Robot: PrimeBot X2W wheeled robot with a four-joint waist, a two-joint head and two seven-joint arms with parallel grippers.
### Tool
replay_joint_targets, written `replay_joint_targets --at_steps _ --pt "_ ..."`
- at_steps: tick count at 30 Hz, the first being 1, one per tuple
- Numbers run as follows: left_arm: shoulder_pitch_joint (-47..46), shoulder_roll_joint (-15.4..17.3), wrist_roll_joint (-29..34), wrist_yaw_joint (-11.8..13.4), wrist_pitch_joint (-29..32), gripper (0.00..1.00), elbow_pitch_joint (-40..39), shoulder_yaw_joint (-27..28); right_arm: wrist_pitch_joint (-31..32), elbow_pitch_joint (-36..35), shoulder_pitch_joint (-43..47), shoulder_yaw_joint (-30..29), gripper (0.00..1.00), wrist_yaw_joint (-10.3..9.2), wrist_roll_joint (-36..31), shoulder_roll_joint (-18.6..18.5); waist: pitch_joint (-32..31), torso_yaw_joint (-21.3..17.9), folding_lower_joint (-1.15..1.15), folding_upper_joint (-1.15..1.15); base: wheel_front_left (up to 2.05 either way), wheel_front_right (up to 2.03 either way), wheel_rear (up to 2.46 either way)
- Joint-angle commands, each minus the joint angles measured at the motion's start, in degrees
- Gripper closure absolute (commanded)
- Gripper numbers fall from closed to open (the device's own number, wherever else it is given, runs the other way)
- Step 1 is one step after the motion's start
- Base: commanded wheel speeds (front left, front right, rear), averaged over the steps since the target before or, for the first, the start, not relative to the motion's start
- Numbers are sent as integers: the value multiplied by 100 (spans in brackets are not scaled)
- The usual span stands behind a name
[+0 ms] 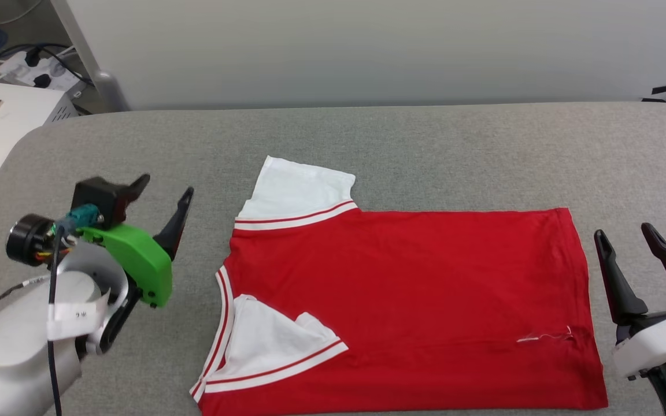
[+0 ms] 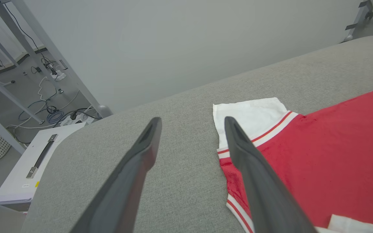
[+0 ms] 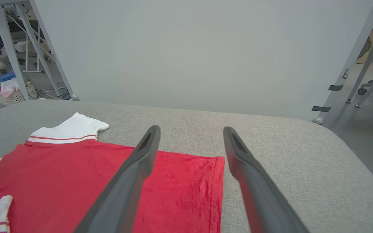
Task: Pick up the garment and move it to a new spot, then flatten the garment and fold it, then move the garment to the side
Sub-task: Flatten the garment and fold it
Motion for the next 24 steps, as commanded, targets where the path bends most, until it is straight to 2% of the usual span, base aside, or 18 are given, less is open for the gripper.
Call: replay_joint_targets --at_steps 1,4,12,15,17,24 --pt "-231 -79 65 -83 6 0 107 50 -38 -102 -90 -41 0 -3 -149 117 129 -119 0 0 0 0 0" --pt "-615 -151 89 -286 149 0 348 87 -5 -183 -144 5 0 -3 -245 215 315 -256 0 0 0 0 0" --pt "-1876 -328 149 -1069 847 0 1096 93 -7 -328 -450 124 0 -3 -292 318 1128 -659 0 0 0 0 0" --pt "-2334 -460 7 -1427 1432 0 1413 44 -67 -347 -608 184 0 -3 -287 325 1456 -790 0 0 0 0 0" --pt "-2585 -557 -206 -1580 1932 0 1625 29 -116 -357 -713 223 0 -3 -285 325 1637 -859 0 0 0 0 0" --pt "-3297 -793 -774 -1795 3488 0 2178 -96 -228 -314 -1105 341 0 -3 -273 292 2171 -1066 0 0 0 0 0"
